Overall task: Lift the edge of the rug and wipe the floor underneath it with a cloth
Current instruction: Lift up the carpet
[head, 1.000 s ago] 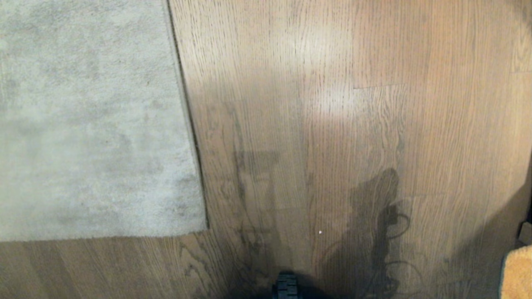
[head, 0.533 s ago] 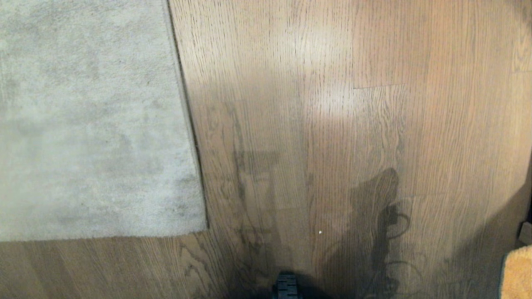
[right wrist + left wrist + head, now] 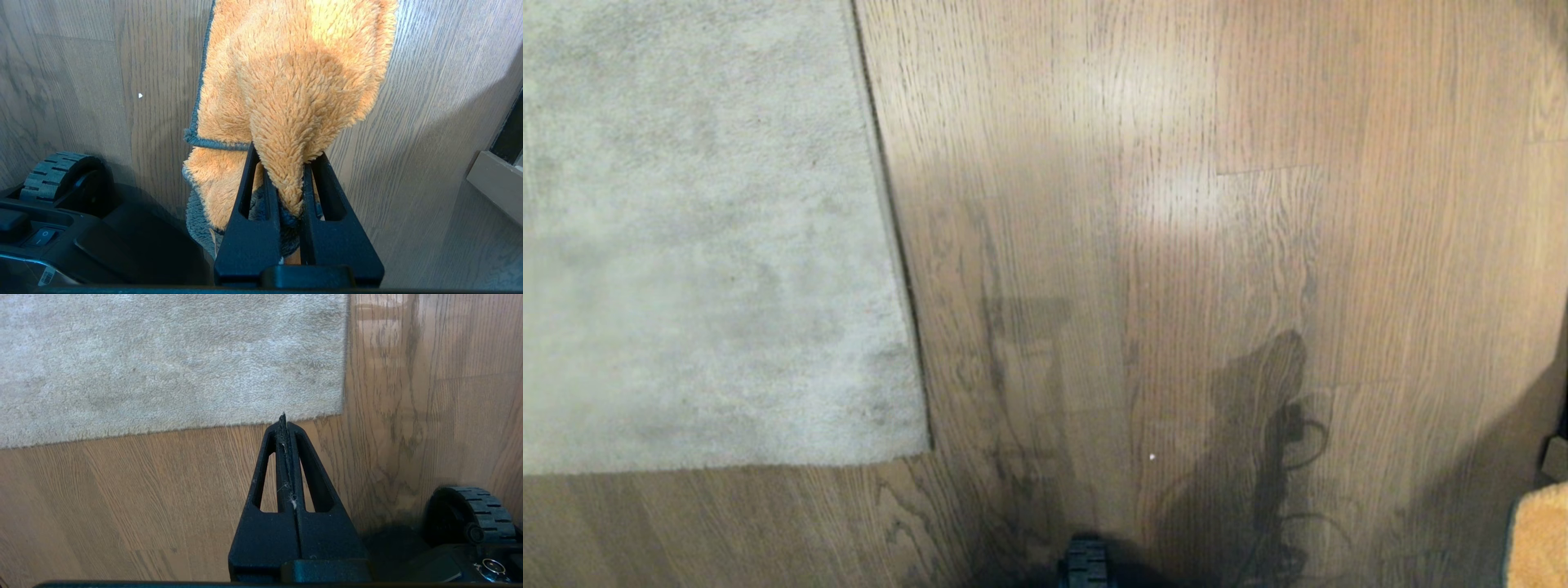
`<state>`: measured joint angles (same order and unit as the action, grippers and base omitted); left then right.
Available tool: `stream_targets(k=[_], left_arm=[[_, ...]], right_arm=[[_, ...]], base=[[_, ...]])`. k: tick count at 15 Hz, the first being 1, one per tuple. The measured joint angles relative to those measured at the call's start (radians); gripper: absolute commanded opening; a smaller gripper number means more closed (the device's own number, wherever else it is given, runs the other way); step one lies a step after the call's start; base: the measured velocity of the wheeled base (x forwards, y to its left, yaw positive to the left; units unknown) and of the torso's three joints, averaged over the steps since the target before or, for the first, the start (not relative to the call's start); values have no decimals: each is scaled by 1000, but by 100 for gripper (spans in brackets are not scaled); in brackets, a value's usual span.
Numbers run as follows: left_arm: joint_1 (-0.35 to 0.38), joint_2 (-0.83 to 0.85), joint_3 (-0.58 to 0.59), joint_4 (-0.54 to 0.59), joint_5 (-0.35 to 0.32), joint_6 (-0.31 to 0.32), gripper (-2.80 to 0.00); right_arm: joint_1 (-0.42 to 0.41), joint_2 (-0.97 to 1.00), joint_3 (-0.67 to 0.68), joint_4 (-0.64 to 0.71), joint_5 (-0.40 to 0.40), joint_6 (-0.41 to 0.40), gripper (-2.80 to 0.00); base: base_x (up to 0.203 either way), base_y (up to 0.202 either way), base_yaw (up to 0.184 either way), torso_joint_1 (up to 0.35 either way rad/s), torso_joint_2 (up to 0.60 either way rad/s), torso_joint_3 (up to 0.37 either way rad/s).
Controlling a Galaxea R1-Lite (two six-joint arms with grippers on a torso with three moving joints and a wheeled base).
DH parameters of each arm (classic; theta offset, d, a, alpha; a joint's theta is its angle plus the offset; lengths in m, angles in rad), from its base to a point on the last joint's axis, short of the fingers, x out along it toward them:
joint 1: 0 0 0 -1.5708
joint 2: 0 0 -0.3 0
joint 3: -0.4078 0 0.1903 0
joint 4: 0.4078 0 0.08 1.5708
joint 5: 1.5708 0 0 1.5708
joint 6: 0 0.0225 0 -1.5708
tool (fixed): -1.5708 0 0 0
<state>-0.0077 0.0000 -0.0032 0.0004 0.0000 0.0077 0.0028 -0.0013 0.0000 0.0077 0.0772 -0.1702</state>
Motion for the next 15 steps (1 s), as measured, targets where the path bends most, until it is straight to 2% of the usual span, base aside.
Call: stream_targets(k=[12,13,15], left_arm=[[0,0,2,-11,2,-16,-280],[0,0,-14,-10,11,-23,-280],[0,0,-71,-6,72,-34,-280]], right_arm=[[0,0,0,0,0,0,-280],[0,0,0,0,0,0,-280],[0,0,0,0,0,0,-280]], base=[[0,0,0,0,0,0],[0,0,0,0,0,0],[0,0,0,0,0,0]])
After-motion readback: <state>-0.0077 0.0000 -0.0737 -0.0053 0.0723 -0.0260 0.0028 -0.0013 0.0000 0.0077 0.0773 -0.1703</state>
